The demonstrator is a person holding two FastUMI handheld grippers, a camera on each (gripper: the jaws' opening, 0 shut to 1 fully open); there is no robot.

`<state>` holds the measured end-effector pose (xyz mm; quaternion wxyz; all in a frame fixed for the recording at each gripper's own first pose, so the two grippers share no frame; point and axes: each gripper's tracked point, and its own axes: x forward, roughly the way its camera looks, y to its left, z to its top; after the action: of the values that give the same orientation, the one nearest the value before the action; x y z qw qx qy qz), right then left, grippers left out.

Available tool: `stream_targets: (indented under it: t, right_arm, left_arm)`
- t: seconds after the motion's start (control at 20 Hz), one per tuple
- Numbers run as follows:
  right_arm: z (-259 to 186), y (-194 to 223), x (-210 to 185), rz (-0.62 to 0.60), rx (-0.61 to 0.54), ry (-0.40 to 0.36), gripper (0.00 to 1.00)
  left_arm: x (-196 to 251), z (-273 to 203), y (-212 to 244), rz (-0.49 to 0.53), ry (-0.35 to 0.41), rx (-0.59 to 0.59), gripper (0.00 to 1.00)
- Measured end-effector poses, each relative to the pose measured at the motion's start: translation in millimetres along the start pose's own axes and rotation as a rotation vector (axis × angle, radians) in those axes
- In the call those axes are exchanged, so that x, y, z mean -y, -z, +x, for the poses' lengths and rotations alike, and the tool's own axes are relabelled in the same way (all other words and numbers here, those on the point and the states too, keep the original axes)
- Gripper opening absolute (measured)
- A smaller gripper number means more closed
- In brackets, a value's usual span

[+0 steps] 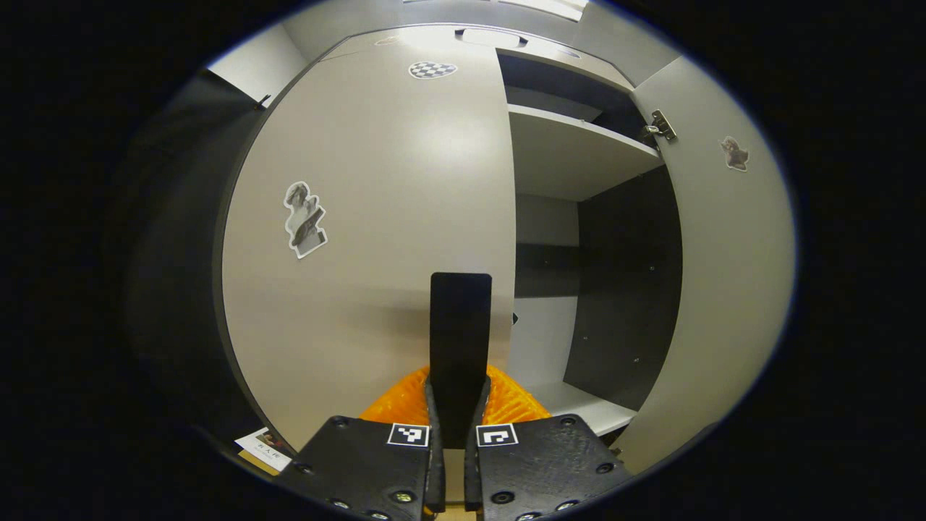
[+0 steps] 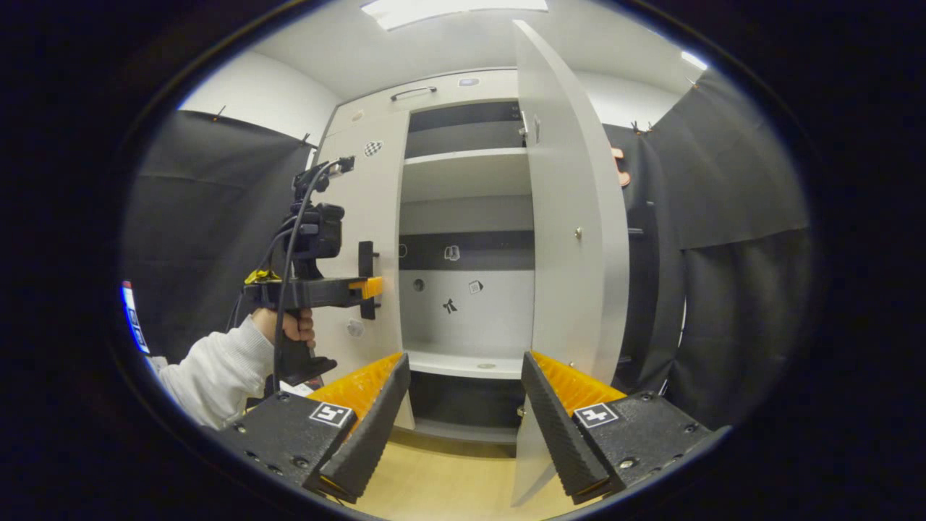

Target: Open the right door of the double-door shoe cabinet with the right hand, and open the left door with the left hand.

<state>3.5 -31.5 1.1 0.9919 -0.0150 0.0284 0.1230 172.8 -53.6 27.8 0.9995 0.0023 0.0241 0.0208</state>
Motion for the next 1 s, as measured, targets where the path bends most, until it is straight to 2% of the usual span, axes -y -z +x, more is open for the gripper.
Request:
stream_targets:
  t: [0.4,0.75,1.0]
  right_arm:
    - [-11,8,1,0.026,0.007,0.018,0.96]
    - [-7,21,-4,0.029,-0.021,-0.003,0.96]
    - [-7,22,-4,0.015,-0.02,-0.005,0.97]
  left_arm:
    - [-7,-48,-5,0.018,0.002,0.006,0.09]
    - [-33,-100,-7,0.031,0.008,0.006,0.09]
    - [-68,-139,-11,0.055,-0.058,0.034,0.08]
